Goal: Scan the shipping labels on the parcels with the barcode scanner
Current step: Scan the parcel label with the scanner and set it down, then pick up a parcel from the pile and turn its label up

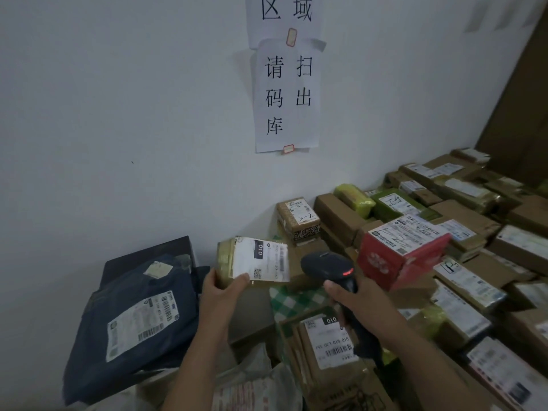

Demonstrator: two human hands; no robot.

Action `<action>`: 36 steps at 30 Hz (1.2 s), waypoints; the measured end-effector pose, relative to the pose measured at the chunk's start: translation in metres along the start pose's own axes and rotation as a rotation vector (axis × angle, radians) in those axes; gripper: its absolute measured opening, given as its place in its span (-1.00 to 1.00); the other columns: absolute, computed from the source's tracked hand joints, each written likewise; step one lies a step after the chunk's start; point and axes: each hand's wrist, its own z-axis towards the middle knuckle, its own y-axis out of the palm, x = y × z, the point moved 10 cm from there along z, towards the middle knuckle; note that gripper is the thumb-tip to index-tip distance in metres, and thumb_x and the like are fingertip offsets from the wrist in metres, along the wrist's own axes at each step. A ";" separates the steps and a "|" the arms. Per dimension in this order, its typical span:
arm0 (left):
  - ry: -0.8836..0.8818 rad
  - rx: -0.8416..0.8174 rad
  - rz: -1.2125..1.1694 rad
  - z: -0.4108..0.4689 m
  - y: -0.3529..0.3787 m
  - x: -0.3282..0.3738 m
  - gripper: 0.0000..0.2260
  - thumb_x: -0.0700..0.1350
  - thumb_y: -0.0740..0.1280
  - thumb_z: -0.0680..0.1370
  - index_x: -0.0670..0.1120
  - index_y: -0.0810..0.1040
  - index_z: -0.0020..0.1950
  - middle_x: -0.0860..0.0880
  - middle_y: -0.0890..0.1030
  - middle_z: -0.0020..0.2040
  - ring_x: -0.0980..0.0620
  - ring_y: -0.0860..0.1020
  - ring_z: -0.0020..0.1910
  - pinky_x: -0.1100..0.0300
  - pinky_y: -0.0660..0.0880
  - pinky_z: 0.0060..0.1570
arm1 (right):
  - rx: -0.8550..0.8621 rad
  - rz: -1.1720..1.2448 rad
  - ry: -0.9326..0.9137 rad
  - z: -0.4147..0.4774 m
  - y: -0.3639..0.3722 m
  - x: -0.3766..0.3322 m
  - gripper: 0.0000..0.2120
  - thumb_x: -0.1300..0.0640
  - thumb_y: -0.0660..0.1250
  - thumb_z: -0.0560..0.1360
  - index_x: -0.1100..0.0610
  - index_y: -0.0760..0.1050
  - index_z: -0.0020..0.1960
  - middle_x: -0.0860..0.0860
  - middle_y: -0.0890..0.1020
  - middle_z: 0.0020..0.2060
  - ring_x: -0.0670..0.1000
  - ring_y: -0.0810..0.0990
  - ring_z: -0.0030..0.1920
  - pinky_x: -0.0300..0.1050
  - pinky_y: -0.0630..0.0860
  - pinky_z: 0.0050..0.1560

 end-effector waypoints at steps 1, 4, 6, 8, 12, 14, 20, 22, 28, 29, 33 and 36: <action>0.029 0.023 -0.004 0.003 -0.004 0.006 -0.33 -0.02 0.52 0.43 0.01 0.33 0.48 -0.02 0.52 0.29 -0.05 0.53 0.21 -0.12 0.50 0.25 | -0.025 -0.048 0.001 -0.001 0.000 0.002 -0.80 0.06 0.37 0.53 0.18 0.51 -0.16 0.11 0.55 -0.51 0.01 0.48 -0.55 -0.18 0.47 -0.44; 0.090 0.028 0.029 0.017 -0.010 0.019 -0.32 -0.08 0.47 0.50 -0.04 0.22 0.55 0.00 0.47 0.24 0.08 0.54 0.06 0.11 0.52 0.09 | -0.079 -0.168 0.008 -0.003 0.003 0.008 -0.77 0.03 0.37 0.54 0.17 0.52 -0.20 0.02 0.56 -0.55 -0.05 0.49 -0.55 -0.19 0.48 -0.38; 0.129 0.021 0.075 0.022 -0.009 0.030 -0.35 -0.09 0.45 0.52 -0.06 0.23 0.54 0.01 0.46 0.21 0.17 0.51 -0.05 0.28 0.45 -0.13 | -0.101 -0.195 -0.001 -0.006 0.005 0.009 -0.78 0.05 0.36 0.55 0.14 0.49 -0.21 -0.03 0.55 -0.56 -0.09 0.48 -0.56 -0.26 0.46 -0.40; 0.139 0.028 0.099 0.027 -0.010 0.035 -0.36 -0.08 0.45 0.51 -0.06 0.25 0.53 -0.04 0.49 0.28 0.15 0.53 -0.04 0.31 0.45 -0.18 | -0.115 -0.221 -0.011 -0.008 0.005 0.009 -0.79 0.05 0.37 0.54 0.10 0.47 -0.22 -0.05 0.54 -0.57 -0.11 0.47 -0.57 -0.29 0.44 -0.43; 0.141 0.024 0.161 0.032 -0.008 0.036 -0.37 -0.06 0.47 0.50 -0.05 0.29 0.50 -0.08 0.50 0.31 0.06 0.54 0.08 0.29 0.45 -0.18 | -0.122 -0.268 -0.021 -0.011 0.001 0.009 -0.82 0.03 0.40 0.52 0.04 0.47 -0.20 -0.02 0.54 -0.57 -0.10 0.48 -0.57 -0.27 0.43 -0.45; 0.141 0.017 0.188 0.033 -0.005 0.036 -0.36 -0.07 0.47 0.50 -0.06 0.28 0.51 -0.08 0.47 0.33 0.02 0.50 0.15 0.29 0.43 -0.17 | -0.129 -0.279 -0.025 -0.011 -0.002 0.007 -0.85 0.02 0.40 0.51 0.02 0.48 -0.17 0.00 0.56 -0.53 -0.09 0.48 -0.55 -0.27 0.44 -0.45; 0.162 -0.015 0.224 0.036 0.003 0.037 -0.35 -0.08 0.45 0.52 -0.07 0.24 0.53 -0.04 0.42 0.32 0.06 0.42 0.16 0.28 0.41 -0.15 | -0.135 -0.323 -0.017 -0.010 -0.007 0.010 -0.86 0.01 0.39 0.51 0.01 0.49 -0.17 -0.02 0.58 -0.51 -0.11 0.50 -0.54 -0.28 0.45 -0.43; 0.164 -0.020 0.241 0.038 0.004 0.037 -0.36 -0.09 0.45 0.52 -0.08 0.24 0.54 -0.06 0.42 0.34 0.07 0.41 0.15 0.33 0.38 -0.23 | -0.133 -0.334 -0.006 -0.010 -0.008 0.013 -0.86 -0.01 0.40 0.51 0.01 0.50 -0.15 0.01 0.59 -0.46 -0.09 0.52 -0.51 -0.28 0.47 -0.42; 0.150 -0.022 0.256 0.042 0.007 0.033 -0.35 -0.08 0.45 0.52 -0.07 0.24 0.54 -0.08 0.43 0.37 0.06 0.44 0.14 0.31 0.42 -0.19 | -0.155 -0.309 0.006 -0.005 -0.004 0.014 -0.86 0.02 0.39 0.52 0.01 0.48 -0.17 -0.05 0.55 -0.55 -0.12 0.49 -0.55 -0.26 0.44 -0.43; 0.142 -0.026 0.256 0.043 0.007 0.031 -0.35 -0.07 0.45 0.52 -0.07 0.24 0.54 -0.08 0.43 0.37 0.06 0.44 0.14 0.28 0.44 -0.15 | -0.155 -0.313 0.010 -0.005 -0.004 0.015 -0.86 0.02 0.40 0.52 0.01 0.48 -0.16 -0.03 0.57 -0.52 -0.12 0.50 -0.54 -0.26 0.45 -0.43; 0.125 -0.049 0.254 0.047 0.010 0.026 -0.35 -0.06 0.44 0.52 -0.07 0.23 0.54 -0.06 0.45 0.33 0.08 0.46 0.08 0.28 0.44 -0.13 | -0.148 -0.314 0.026 0.000 -0.004 0.020 -0.87 -0.01 0.40 0.51 0.02 0.50 -0.10 0.10 0.63 -0.37 -0.06 0.55 -0.46 -0.26 0.48 -0.41; 0.061 -0.082 0.228 0.047 0.013 0.019 -0.22 0.09 0.50 0.42 -0.04 0.23 0.55 0.03 0.45 0.30 0.03 0.49 0.16 0.10 0.48 0.15 | -0.095 -0.274 0.021 0.004 -0.007 0.021 -0.86 0.01 0.40 0.51 0.04 0.51 -0.15 0.12 0.64 -0.39 0.04 0.59 -0.42 -0.23 0.50 -0.39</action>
